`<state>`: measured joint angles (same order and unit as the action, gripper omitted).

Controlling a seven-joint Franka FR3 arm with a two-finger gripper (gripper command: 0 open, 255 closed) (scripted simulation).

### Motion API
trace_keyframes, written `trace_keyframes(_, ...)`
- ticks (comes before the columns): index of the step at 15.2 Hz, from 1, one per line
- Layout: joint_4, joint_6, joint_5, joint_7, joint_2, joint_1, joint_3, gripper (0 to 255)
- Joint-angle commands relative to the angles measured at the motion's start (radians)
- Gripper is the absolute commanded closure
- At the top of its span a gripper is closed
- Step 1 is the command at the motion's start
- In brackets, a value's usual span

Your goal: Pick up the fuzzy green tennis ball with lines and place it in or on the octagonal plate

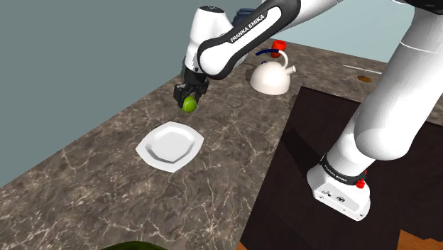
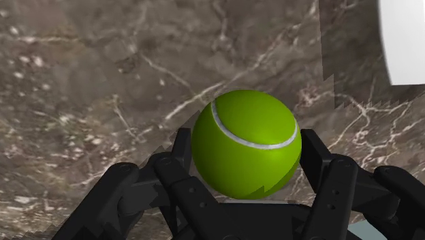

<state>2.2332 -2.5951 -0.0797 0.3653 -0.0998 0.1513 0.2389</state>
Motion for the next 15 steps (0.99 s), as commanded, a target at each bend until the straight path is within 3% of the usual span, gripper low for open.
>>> trace_keyframes(1,0.0,0.0,0.0,0.0,0.0,0.0,0.0,255)
trace_keyframes(9,0.0,0.0,0.0,0.0,0.0,0.0,0.0,255)
trace_keyframes(15,-0.03,0.078,-0.011,-0.003,0.049,-0.003,0.001,255)
